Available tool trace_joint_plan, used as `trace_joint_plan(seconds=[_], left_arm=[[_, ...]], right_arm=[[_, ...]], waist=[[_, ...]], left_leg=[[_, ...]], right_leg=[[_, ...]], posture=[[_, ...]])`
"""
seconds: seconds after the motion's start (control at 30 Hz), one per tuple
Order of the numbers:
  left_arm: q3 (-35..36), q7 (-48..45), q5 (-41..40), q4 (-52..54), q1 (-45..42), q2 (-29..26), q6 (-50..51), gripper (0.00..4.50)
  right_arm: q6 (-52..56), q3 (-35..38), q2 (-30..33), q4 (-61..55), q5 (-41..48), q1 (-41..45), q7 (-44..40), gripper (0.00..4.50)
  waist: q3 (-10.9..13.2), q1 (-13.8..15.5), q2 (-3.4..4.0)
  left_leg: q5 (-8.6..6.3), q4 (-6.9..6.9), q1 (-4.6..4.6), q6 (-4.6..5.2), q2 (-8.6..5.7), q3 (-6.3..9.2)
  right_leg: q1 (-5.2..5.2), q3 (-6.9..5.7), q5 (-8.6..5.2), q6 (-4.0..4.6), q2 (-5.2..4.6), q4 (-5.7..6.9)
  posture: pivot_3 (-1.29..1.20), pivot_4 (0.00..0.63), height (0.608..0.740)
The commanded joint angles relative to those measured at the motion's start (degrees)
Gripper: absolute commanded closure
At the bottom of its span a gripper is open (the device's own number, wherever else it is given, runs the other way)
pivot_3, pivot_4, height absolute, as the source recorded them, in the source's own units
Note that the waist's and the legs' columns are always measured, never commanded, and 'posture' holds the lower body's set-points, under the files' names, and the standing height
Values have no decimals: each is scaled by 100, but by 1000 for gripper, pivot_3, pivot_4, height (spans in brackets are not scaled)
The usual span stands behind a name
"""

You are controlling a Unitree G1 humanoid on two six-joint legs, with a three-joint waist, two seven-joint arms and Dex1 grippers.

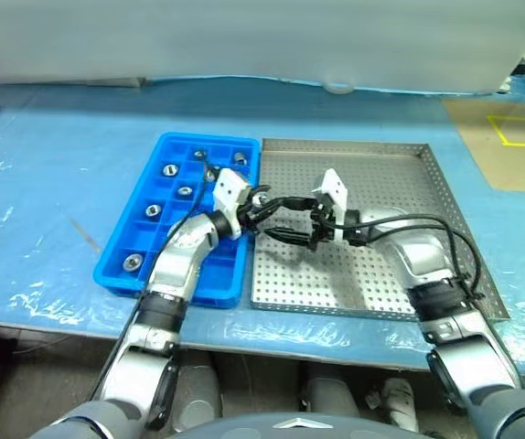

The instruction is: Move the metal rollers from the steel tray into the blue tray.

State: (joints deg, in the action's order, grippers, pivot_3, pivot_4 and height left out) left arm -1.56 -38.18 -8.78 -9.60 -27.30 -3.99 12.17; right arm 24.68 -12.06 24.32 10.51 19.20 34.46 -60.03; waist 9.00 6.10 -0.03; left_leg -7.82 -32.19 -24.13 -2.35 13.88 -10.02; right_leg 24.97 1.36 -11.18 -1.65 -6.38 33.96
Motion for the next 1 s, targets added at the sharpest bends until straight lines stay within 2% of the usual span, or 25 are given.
trace_joint_plan(seconds=[0.03, 0.2, 0.37, 0.67, 0.97, 1.0], left_arm=[[321, 724, -89, 971, 336, -16, 101, 2772], [674, 1587, -176, 1572, 615, 122, 89, 2772], [712, 2152, -57, 1742, 926, 120, 201, 2772], [486, 2572, -97, 2653, 1879, 91, 568, 2772], [528, 2883, -57, 3132, 2390, -15, 797, 2772], [549, 2897, -102, 3129, 2395, -16, 852, 2422]], right_arm=[[-432, -203, -267, 590, -140, 498, -470, 0], [-802, -301, -536, 1311, -330, 981, -861, 0], [-962, -301, -627, 1550, -450, 1037, -1060, 0], [-959, -234, -620, 1437, -555, 822, -1078, 0], [-943, -219, -674, 1366, -584, 717, -1008, 0], [-952, -220, -688, 1368, -586, 716, -996, 0]], waist=[[0, 105, -1], [2, 383, -3], [2, 583, -4], [2, 622, -3], [2, 627, -3], [2, 628, -3]], left_leg=[[0, -1, -2, -1, 0, 1], [4, -2, -15, -9, 0, 12], [5, -4, -26, -11, 0, 25], [17, -16, -97, -30, 4, 89], [32, -15, -94, -54, 5, 137], [35, -15, -94, -59, 4, 140]], right_leg=[[0, -2, 0, 0, -1, 0], [4, -15, 0, 0, -4, 8], [5, -24, 0, 0, -4, 7], [31, -85, 0, -1, -2, 8], [18, -121, -2, -1, -1, 38], [21, -122, -3, 0, -1, 46]], posture=[[375, 150, 740], [435, 150, 740], [448, 150, 740], [426, 150, 740], [427, 150, 740], [427, 150, 740]])
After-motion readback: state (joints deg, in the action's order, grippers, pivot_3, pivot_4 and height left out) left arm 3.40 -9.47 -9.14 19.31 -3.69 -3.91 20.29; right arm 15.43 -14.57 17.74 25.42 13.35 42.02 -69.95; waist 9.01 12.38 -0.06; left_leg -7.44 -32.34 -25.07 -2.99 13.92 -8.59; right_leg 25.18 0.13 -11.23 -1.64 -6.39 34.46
